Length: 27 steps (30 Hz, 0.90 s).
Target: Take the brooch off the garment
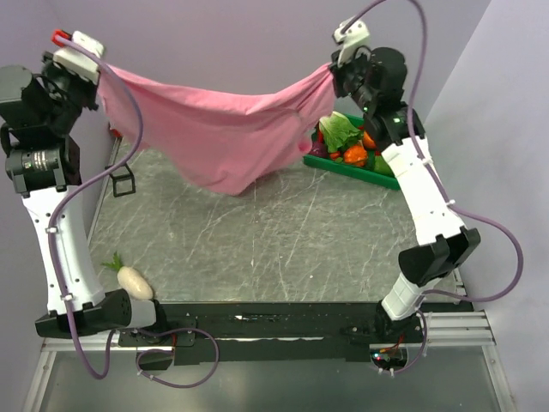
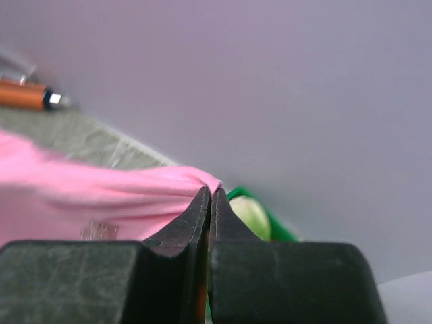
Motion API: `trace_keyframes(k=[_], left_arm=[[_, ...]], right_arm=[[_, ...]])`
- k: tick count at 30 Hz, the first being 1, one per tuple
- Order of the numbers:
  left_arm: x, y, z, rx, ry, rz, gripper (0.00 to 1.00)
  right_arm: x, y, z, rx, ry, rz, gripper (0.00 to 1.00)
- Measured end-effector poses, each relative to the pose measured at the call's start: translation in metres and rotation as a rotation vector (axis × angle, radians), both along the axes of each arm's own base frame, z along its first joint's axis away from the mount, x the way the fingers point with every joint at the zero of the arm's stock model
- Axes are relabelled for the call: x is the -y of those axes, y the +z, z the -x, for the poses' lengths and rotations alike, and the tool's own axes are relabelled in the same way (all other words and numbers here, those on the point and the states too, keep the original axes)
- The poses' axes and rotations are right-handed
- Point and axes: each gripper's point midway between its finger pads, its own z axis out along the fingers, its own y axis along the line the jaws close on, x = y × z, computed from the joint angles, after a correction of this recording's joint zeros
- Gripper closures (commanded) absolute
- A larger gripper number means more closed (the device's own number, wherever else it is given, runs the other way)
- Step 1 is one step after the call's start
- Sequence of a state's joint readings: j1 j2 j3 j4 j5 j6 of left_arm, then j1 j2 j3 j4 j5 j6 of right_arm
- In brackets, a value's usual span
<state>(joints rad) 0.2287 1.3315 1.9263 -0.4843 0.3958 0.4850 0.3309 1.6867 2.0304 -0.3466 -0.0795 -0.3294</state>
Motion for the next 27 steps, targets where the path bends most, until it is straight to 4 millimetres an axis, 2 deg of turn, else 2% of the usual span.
trace_keyframes(k=[2, 8, 13, 16, 20, 24, 27], left_arm=[[-0.002, 0.022, 0.004, 0.067, 0.016, 0.011, 0.99], [-0.003, 0.043, 0.020, 0.136, 0.044, 0.021, 0.99], [0.003, 0.069, 0.053, 0.219, 0.050, 0.012, 0.99], [0.010, 0.089, 0.077, 0.282, 0.042, 0.010, 0.99], [0.020, 0.108, 0.107, 0.352, 0.019, 0.005, 0.99], [0.027, 0.114, 0.127, 0.385, 0.008, -0.003, 0.99], [0.026, 0.104, 0.124, 0.367, 0.010, -0.003, 0.99]], right_arm=[[0.007, 0.023, 0.008, 0.059, -0.013, -0.001, 1.00], [0.029, 0.094, 0.063, 0.233, -0.022, 0.012, 1.00], [0.051, 0.153, 0.131, 0.367, -0.023, -0.018, 1.00], [0.061, 0.175, 0.171, 0.424, -0.004, -0.038, 1.00], [0.069, 0.190, 0.218, 0.458, 0.036, -0.058, 1.00], [0.069, 0.188, 0.234, 0.455, 0.061, -0.055, 1.00], [0.066, 0.172, 0.232, 0.425, 0.080, -0.043, 1.00]])
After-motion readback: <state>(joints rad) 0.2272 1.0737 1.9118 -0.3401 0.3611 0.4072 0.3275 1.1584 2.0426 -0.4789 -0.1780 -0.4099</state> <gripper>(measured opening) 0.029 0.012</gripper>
